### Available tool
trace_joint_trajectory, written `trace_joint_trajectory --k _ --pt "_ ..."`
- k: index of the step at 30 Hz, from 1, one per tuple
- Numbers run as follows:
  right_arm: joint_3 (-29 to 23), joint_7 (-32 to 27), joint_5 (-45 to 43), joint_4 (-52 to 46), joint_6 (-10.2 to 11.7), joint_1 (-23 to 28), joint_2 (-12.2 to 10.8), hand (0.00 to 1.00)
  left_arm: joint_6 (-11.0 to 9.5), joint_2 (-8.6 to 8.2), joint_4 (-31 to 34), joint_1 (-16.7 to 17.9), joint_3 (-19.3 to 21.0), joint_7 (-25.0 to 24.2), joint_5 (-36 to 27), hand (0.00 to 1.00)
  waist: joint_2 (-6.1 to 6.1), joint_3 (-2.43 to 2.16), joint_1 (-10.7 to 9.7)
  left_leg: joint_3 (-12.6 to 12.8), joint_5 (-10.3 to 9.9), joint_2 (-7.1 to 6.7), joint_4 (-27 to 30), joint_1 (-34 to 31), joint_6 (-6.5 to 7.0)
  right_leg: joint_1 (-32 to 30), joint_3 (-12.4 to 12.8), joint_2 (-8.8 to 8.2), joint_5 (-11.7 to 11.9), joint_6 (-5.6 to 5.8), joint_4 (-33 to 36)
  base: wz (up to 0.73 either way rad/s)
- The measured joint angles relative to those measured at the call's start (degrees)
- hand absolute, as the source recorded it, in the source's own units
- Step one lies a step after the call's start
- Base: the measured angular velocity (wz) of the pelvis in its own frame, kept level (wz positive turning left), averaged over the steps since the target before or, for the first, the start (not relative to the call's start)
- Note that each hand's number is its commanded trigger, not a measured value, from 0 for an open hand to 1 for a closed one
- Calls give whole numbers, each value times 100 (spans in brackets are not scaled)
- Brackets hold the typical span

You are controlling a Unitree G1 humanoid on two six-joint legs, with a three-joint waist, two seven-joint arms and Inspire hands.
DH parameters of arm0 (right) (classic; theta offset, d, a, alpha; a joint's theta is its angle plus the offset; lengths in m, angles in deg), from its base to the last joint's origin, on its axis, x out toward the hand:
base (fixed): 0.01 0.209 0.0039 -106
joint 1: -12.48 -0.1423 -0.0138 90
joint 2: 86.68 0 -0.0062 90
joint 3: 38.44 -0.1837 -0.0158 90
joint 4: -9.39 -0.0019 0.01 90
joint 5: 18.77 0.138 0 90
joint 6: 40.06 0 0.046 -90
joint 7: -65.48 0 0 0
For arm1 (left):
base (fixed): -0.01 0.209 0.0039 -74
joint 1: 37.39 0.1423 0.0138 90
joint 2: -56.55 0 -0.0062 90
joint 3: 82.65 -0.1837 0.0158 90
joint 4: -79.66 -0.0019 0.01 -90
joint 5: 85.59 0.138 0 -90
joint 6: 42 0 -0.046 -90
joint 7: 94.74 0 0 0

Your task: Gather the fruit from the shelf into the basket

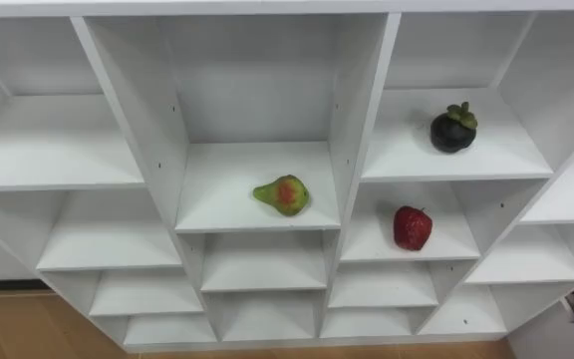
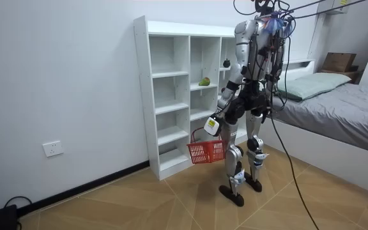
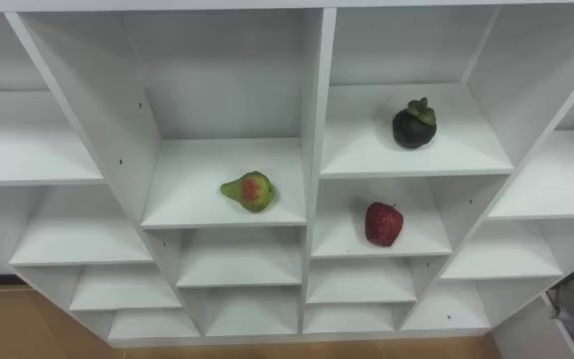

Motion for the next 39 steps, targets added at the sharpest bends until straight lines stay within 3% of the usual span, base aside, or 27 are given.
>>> trace_joint_trajectory --k 39 --pt "-10 -14 -4 -2 9 4 4 0 -13 -51 19 -3 -15 -49 -33 100 21 -19 -6 11 0 1 6 -23 0 -36 0 3 0 1 15 0"
